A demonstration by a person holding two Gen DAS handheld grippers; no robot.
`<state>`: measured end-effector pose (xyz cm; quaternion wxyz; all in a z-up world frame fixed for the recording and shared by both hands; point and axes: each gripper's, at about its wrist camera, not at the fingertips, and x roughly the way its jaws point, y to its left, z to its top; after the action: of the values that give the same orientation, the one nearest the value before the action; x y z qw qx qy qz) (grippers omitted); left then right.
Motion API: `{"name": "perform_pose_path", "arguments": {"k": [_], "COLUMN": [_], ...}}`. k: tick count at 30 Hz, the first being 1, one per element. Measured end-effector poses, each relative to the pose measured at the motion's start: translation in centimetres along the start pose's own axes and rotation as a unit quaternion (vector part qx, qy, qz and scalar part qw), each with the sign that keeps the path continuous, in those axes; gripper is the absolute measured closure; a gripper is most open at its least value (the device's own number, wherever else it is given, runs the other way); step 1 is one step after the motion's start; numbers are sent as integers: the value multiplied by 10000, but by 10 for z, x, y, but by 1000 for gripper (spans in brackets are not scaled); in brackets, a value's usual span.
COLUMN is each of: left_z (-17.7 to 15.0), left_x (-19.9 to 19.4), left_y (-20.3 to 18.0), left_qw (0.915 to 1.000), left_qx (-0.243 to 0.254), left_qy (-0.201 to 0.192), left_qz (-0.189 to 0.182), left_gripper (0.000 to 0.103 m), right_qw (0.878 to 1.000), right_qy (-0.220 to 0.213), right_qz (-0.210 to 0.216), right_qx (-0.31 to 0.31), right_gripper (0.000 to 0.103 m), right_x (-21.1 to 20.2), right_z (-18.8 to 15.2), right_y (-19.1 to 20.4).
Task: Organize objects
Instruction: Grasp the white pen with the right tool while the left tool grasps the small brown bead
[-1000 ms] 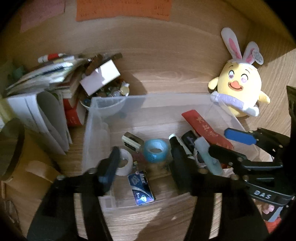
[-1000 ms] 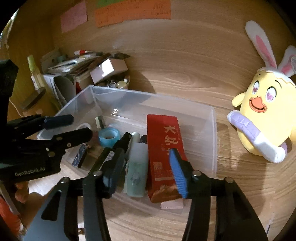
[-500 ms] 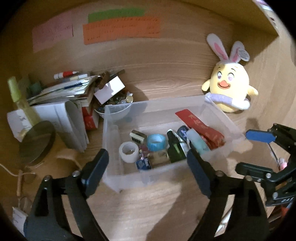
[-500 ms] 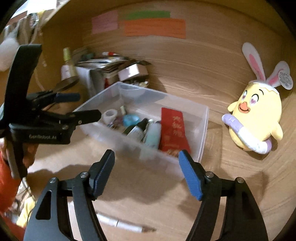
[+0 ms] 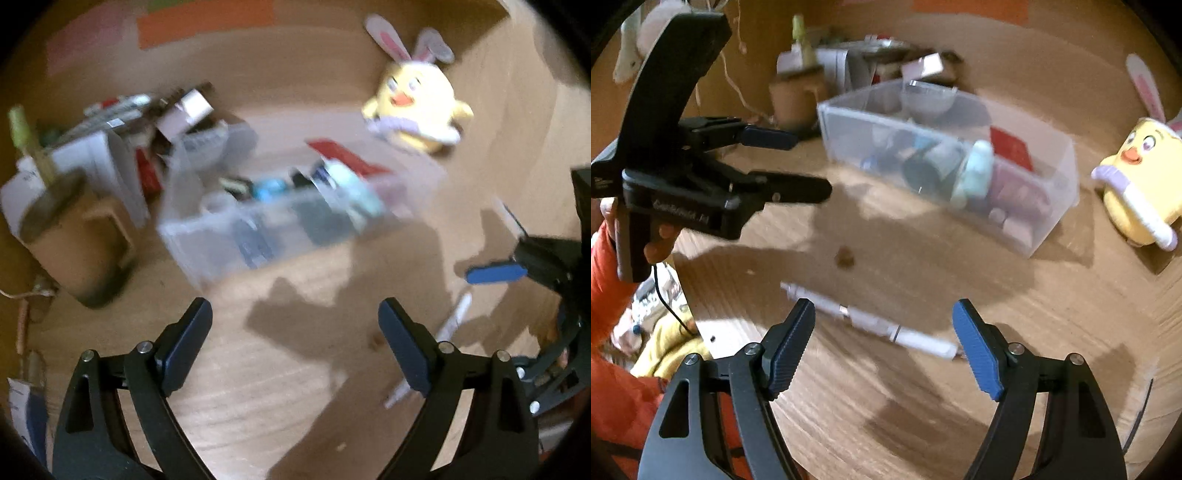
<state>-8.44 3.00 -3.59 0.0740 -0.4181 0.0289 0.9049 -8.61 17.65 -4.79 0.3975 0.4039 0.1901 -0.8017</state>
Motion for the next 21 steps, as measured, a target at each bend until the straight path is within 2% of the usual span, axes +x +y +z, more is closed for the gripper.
{"name": "perform_pose_path", "arguments": {"k": [1,2,4,9,10,12,13,15,17,21], "left_z": [-3,-6,-9,-15,-15,-16,-16,-17,-19,-20], "left_x": [3,7,13,21,22,26,29,31,29,27], "left_y": [-3,-7,-15,-32,-34,-39,-39,-40,-40,-35], "left_qw": [10000,9998,9989,9970,9967,9957,9952,9954,9950,9957], "left_qx": [37,79,191,471,502,595,622,694,778,794], "left_qy": [59,135,285,363,365,425,468,425,359,271], "left_qz": [-59,-152,-317,-502,-532,-575,-587,-501,-504,-399], "left_gripper": [14,22,33,36,40,52,63,72,91,91], "right_qw": [10000,10000,10000,9998,9997,9995,9993,9989,9986,9981], "right_qy": [42,67,91,177,188,231,250,260,280,337], "right_qz": [-2,9,2,55,54,54,44,-24,-12,11], "right_qx": [-16,-27,-22,-77,-125,-228,-273,-384,-450,-514], "right_gripper": [29,29,29,29,29,29,29,29,29,31], "right_x": [2,3,5,6,7,10,12,15,18,26], "right_z": [-2,-4,-6,-8,-8,-8,-7,-6,-4,-2], "right_y": [1,2,2,3,5,8,9,12,14,16]}}
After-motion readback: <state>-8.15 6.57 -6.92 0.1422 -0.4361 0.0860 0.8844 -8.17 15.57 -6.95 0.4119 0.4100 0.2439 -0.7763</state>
